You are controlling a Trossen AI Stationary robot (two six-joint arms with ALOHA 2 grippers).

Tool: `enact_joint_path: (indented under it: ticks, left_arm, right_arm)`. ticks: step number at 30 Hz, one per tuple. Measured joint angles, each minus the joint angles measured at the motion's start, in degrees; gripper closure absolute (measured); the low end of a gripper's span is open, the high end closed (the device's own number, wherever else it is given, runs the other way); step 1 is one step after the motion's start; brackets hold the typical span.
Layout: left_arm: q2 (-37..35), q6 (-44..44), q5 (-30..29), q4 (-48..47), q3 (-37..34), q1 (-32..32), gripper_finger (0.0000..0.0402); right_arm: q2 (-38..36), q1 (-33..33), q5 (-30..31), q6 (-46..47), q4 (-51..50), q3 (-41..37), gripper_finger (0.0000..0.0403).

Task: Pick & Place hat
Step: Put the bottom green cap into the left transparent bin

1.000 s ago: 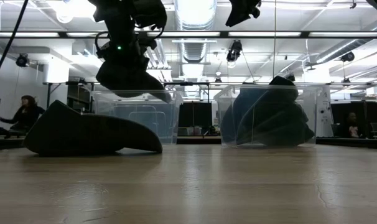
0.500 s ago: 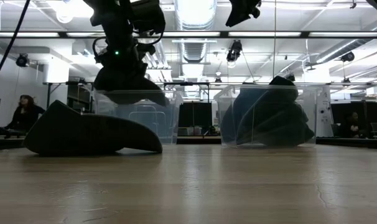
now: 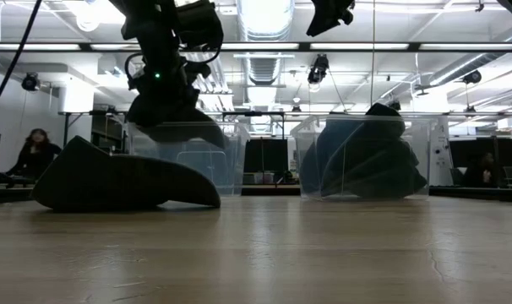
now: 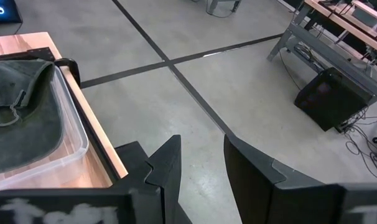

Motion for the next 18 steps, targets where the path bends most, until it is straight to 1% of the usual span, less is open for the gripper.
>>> enact_joint_path:
  ticks: [5, 18]
  left_arm:
    - [0.0, 0.16, 0.34, 0.26, -0.07, -0.04, 0.0373]
    - [0.0, 1.5, -1.88, -0.05, -0.18, -0.04, 0.0373]
  right_arm:
    - [0.0, 0.0, 0.0, 0.0, 0.0, 0.0, 0.0287]
    - [0.0, 0.0, 0.0, 0.0, -0.2, 0.0, 0.0287]
